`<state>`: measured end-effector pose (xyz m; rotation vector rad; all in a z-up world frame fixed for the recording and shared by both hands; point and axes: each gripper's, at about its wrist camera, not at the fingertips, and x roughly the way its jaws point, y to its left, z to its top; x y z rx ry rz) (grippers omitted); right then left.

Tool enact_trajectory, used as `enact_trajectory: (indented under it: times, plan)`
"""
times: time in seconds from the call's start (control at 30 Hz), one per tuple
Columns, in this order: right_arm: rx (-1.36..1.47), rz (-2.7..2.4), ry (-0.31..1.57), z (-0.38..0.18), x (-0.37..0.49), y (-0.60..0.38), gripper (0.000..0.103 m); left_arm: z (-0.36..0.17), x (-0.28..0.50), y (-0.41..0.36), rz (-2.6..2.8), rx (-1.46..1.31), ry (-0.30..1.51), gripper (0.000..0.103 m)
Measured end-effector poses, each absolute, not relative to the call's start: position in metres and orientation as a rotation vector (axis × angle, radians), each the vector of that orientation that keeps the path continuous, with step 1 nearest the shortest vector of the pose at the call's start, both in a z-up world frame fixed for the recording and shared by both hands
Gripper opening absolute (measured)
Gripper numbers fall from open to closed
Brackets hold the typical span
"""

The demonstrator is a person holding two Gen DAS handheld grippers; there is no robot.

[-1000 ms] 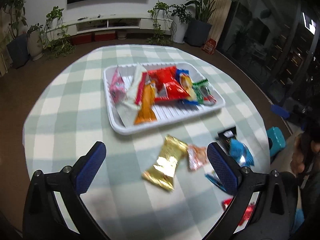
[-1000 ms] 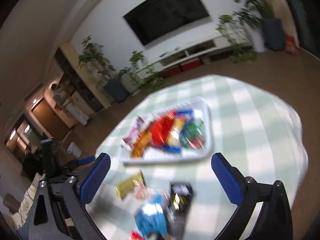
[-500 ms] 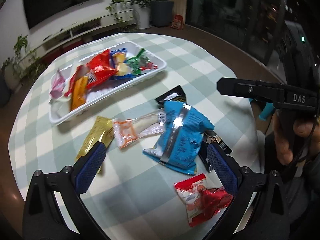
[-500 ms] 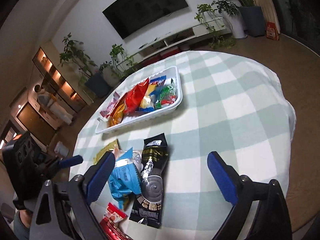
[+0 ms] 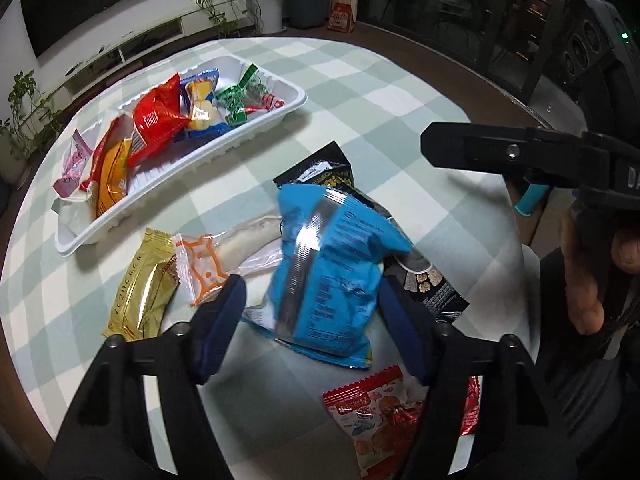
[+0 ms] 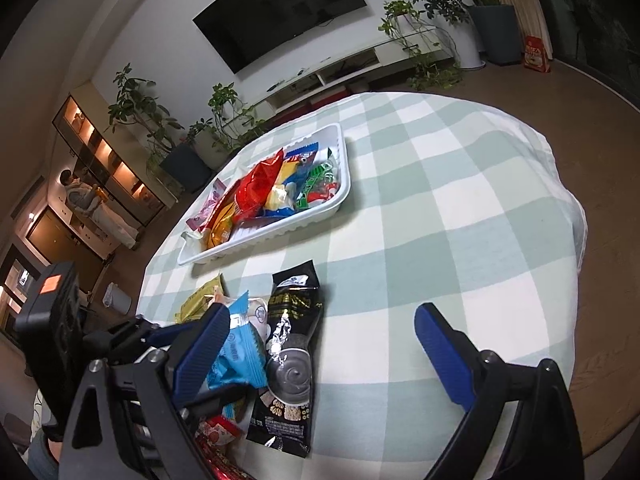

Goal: Organize snacks
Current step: 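Grasp the blue bag with the left gripper while the right gripper grasps the black coffee pack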

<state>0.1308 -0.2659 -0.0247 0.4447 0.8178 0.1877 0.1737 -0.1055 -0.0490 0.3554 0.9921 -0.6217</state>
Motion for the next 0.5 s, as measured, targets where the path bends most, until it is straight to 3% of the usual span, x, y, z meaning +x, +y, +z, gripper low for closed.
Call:
enact_trajectory:
  times: [0.1, 0.23, 0.5]
  plan:
    - [0.437, 0.190, 0.816, -0.024, 0.130, -0.265, 0.096, -0.056, 0.175, -0.108, -0.617, 0.372, 1.007, 0.062]
    - [0.440, 0.192, 0.813, -0.024, 0.130, -0.264, 0.096, -0.057, 0.178, -0.103, -0.616, 0.320, 1.010, 0.052]
    - [0.412, 0.198, 0.822, -0.023, 0.131, -0.260, 0.096, -0.054, 0.179, -0.097, -0.623, 0.278, 1.016, 0.049]
